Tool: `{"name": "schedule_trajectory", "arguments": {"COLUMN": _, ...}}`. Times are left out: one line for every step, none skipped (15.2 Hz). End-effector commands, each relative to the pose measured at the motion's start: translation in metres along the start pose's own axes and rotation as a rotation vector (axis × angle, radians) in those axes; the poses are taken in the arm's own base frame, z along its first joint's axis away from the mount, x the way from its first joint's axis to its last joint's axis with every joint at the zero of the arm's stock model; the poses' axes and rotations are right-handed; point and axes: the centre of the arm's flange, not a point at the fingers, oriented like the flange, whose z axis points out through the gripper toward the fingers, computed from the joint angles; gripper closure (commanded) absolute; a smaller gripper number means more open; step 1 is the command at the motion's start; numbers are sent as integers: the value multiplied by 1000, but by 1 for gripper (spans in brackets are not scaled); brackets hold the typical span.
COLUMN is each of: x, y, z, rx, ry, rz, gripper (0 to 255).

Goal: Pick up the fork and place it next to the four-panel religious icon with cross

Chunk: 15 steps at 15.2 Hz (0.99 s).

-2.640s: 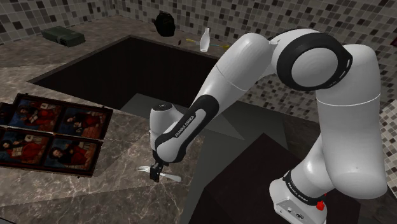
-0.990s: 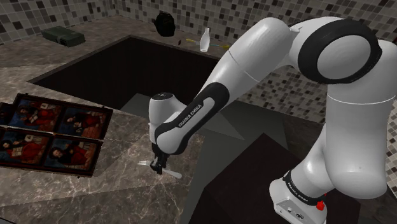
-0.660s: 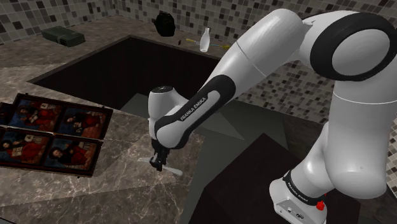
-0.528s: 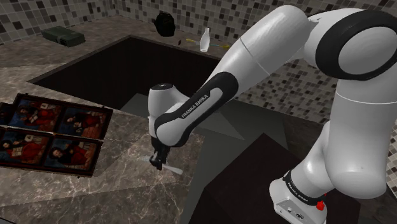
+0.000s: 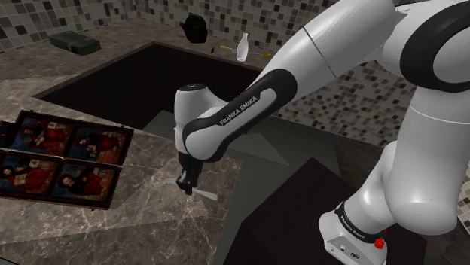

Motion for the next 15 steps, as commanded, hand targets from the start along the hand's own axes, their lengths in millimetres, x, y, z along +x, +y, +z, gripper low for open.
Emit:
{"name": "schedule_trajectory", "arguments": {"x": -1, "y": -1, "z": -10, "rx": 0, "ry": 0, "rz": 0, "gripper": 255}}
{"name": "schedule_trajectory", "arguments": {"x": -2, "y": -2, "z": -15, "rx": 0, "ry": 0, "rz": 0, "gripper": 255}}
{"name": "schedule_trajectory", "arguments": {"x": -2, "y": -3, "z": -20, "rx": 0, "ry": 0, "rz": 0, "gripper": 255}}
{"name": "schedule_trajectory", "arguments": {"x": -3, "y": -4, "z": -25, "rx": 0, "ry": 0, "rz": 0, "gripper": 255}}
{"name": "schedule_trajectory", "arguments": {"x": -4, "y": -5, "z": -30, "rx": 0, "ry": 0, "rz": 0, "gripper": 255}}
{"name": "schedule_trajectory", "arguments": {"x": -4, "y": -6, "z": -35, "rx": 0, "ry": 0, "rz": 0, "gripper": 255}}
{"name": "schedule_trajectory", "arguments": {"x": -5, "y": -8, "z": -40, "rx": 0, "ry": 0, "rz": 0, "gripper": 255}}
{"name": "schedule_trajectory", "arguments": {"x": -5, "y": -9, "z": -46, "rx": 0, "ry": 0, "rz": 0, "gripper": 255}}
{"name": "schedule_trajectory", "arguments": {"x": -6, "y": -10, "z": -51, "rx": 0, "ry": 0, "rz": 0, "gripper": 255}}
{"name": "schedule_trajectory", "arguments": {"x": -6, "y": -11, "z": -56, "rx": 0, "ry": 0, "rz": 0, "gripper": 255}}
{"name": "schedule_trajectory", "arguments": {"x": -7, "y": -12, "z": -61, "rx": 0, "ry": 0, "rz": 0, "gripper": 255}}
{"name": "schedule_trajectory", "arguments": {"x": -7, "y": -13, "z": -66, "rx": 0, "ry": 0, "rz": 0, "gripper": 255}}
{"name": "schedule_trajectory", "arguments": {"x": -8, "y": -14, "z": -71, "rx": 0, "ry": 0, "rz": 0, "gripper": 255}}
{"name": "schedule_trajectory", "arguments": {"x": -8, "y": -15, "z": -76, "rx": 0, "ry": 0, "rz": 0, "gripper": 255}}
{"name": "schedule_trajectory", "arguments": {"x": -9, "y": -16, "z": -82, "rx": 0, "ry": 0, "rz": 0, "gripper": 255}}
